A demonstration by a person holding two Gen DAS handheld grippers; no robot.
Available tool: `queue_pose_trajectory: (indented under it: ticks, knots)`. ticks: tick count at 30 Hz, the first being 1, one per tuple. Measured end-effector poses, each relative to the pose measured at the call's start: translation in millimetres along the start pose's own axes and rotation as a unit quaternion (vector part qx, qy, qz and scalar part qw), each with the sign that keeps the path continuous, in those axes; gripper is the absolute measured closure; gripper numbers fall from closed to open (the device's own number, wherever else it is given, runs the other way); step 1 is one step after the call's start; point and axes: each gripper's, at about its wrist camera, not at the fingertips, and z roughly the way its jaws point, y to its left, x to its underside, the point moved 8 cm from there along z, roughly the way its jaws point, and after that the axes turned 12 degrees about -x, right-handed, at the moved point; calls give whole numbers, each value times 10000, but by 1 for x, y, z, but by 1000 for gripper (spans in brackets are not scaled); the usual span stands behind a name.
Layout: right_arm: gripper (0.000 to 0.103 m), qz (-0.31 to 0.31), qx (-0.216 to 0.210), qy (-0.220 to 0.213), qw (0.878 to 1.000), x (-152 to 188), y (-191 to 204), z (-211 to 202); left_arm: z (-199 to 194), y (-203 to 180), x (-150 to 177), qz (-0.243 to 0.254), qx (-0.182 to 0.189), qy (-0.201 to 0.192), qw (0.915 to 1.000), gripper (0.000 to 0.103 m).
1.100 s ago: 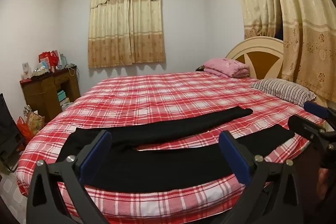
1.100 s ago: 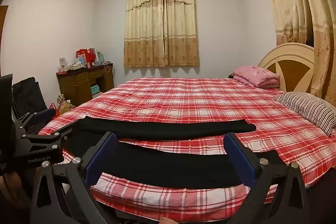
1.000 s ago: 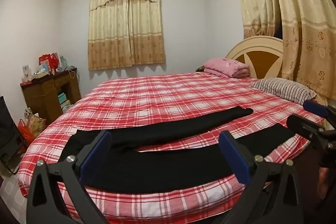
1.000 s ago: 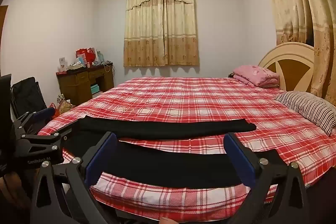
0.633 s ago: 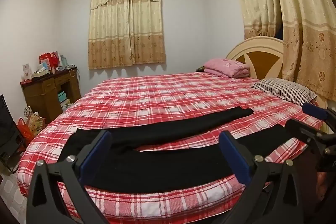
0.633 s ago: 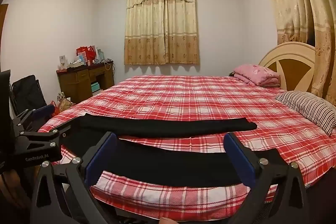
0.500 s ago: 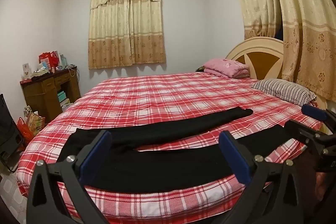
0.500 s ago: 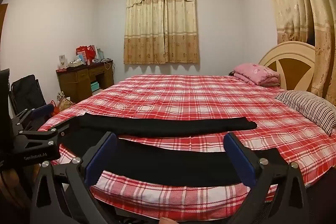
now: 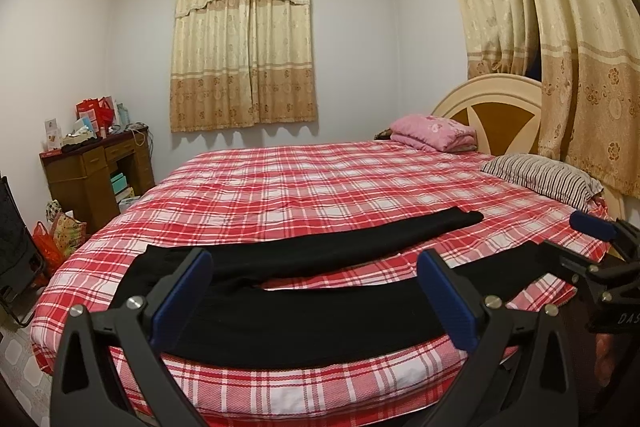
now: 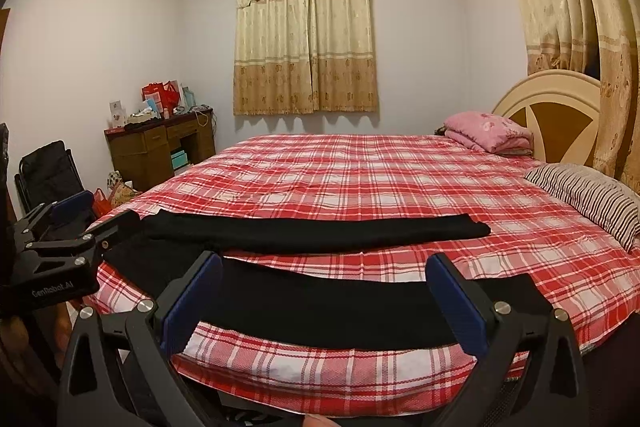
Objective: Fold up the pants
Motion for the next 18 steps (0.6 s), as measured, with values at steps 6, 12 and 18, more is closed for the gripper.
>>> queue_pose_trajectory:
  ticks: [6, 12, 18]
  knots:
    - [1, 11, 14, 8, 10000, 1, -1, 1, 0, 1, 0, 17, 5, -9, 10000, 0]
    - [1, 4, 17, 34, 10000, 1, 0, 1, 0, 1, 0, 9, 3, -3, 10000, 0]
    - [1, 11, 25, 33, 10000, 2, 0, 1, 0, 2, 0, 6, 11, 0, 10000, 0]
